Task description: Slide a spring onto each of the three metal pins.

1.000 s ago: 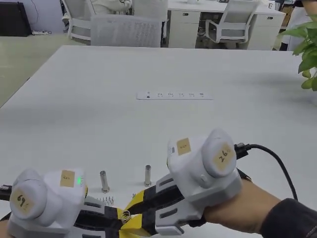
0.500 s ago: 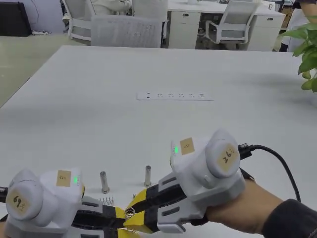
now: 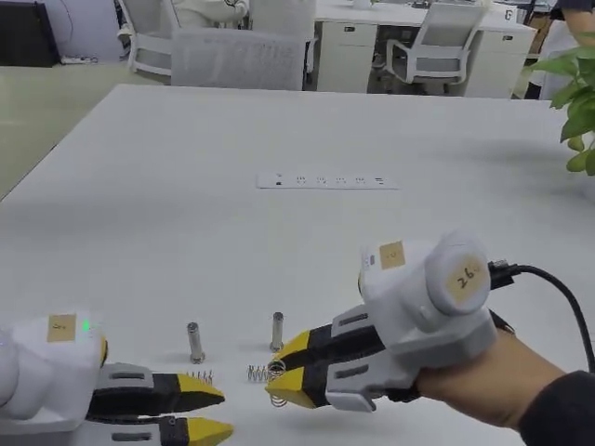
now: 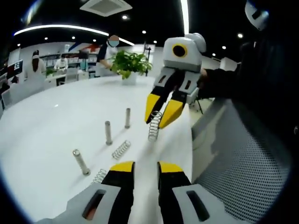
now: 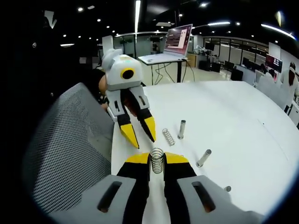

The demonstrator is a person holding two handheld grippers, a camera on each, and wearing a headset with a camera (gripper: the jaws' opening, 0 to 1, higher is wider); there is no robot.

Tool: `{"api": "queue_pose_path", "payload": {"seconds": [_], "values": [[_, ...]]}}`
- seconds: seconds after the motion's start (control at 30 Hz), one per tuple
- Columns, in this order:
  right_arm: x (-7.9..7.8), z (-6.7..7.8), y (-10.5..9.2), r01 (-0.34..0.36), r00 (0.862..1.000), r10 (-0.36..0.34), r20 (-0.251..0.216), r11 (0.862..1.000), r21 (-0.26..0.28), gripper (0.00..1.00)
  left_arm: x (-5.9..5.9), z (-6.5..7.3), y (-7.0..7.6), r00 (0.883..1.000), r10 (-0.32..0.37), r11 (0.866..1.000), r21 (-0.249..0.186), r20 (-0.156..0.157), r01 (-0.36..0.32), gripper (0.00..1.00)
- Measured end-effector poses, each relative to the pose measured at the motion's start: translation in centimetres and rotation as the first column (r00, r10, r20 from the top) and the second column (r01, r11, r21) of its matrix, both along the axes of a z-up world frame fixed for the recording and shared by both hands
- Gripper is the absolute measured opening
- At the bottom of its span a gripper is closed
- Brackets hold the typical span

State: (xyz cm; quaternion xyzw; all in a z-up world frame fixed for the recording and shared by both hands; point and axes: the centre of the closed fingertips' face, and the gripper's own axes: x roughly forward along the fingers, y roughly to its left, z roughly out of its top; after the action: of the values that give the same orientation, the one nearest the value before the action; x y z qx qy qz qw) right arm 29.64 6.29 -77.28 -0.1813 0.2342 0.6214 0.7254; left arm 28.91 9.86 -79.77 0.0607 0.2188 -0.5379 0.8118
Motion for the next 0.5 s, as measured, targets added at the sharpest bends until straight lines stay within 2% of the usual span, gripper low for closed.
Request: {"api": "queue_pose_path", "payload": {"seconds": [0.1,0.3,0.5], "values": [[0.3,0.0,-0.4,0.016,1.000,-0.016,0.004,1.000,-0.004,0.07,0.3,0.2,0.9,0.999,0.042,0.999,-0.012,-0.001,-0.042,0.15],[0.9,0.0,-1.1,0.044,0.999,-0.043,0.016,0.999,-0.010,0.07,0.1,0.3,2.1,0.994,0.108,0.994,-0.033,-0.007,-0.109,0.20],[1.5,0.1,-1.9,0.067,0.997,-0.067,0.024,0.998,-0.013,0.07,0.5,0.6,3.1,0.984,0.179,0.983,-0.052,-0.006,-0.179,0.28]]}}
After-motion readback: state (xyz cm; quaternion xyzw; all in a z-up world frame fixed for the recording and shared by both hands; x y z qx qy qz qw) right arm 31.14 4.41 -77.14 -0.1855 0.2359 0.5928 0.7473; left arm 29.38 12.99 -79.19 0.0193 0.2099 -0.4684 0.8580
